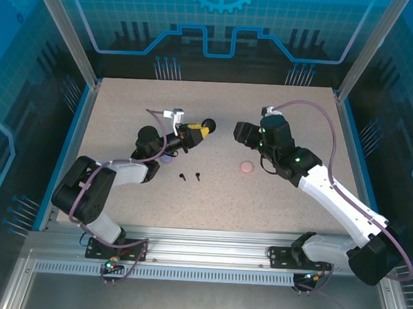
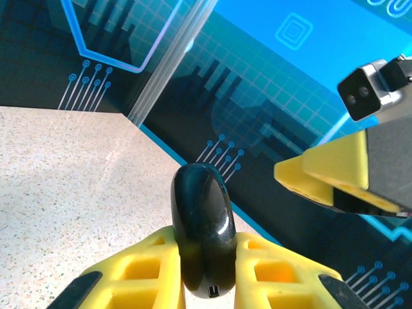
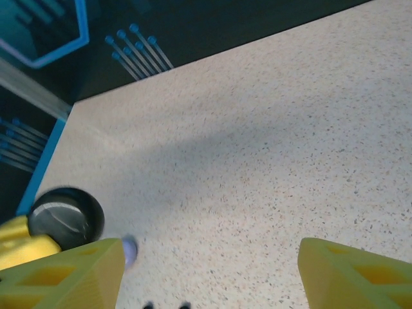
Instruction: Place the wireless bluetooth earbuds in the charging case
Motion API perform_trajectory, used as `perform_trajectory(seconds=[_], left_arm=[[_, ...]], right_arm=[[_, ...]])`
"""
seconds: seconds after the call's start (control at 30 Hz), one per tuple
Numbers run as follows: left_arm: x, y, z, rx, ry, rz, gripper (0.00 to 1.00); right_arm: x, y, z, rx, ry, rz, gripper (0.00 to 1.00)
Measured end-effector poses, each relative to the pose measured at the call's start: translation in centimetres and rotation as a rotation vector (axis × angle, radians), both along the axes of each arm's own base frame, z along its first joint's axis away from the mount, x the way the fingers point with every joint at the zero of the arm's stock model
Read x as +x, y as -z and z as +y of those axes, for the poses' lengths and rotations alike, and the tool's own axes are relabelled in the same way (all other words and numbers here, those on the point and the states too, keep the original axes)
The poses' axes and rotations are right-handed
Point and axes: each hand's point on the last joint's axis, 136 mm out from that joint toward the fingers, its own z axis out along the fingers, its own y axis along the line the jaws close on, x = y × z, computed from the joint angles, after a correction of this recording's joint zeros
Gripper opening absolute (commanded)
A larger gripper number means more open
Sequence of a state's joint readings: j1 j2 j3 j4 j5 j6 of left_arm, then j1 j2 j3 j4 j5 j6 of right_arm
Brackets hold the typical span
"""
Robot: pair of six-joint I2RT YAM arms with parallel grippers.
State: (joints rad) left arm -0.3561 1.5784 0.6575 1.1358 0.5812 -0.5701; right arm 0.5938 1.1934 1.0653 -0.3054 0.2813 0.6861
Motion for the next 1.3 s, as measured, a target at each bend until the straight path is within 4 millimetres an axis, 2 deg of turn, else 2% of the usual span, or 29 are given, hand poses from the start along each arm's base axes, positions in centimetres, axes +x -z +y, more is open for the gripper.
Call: perform_trajectory(seconds=[0.23, 0.43, 0.6, 1.07, 1.3], left_arm=[[-1.3, -1.9, -0.8, 0.053, 0.092, -0.042, 0.00], [-2.2, -2.0, -1.3, 0.071, 0.173, -0.023, 0.00], [-2.8, -2.1, -1.5, 0.074, 0.226, -0.016, 0.00], [-3.5, -2.4, -1.8, 0.066, 0.280, 0.004, 0.00], [-3.1, -2.2, -1.5, 0.065, 0.261, 0.025, 0.00]], right_arm=[[-0.3, -0.6, 2.1, -0.034, -0.242, -0.077, 0.72], [-1.0, -1.7, 4.2, -0.028, -0.431, -0.163, 0.72], [-1.4, -1.0, 6.1, -0.018, -0.558, -0.175, 0.71], [-0.6, 0.5, 7.4, -0.010, -0.608, -0.160, 0.68], [-0.1, 0.8, 7.6, -0.003, -0.597, -0.148, 0.62]])
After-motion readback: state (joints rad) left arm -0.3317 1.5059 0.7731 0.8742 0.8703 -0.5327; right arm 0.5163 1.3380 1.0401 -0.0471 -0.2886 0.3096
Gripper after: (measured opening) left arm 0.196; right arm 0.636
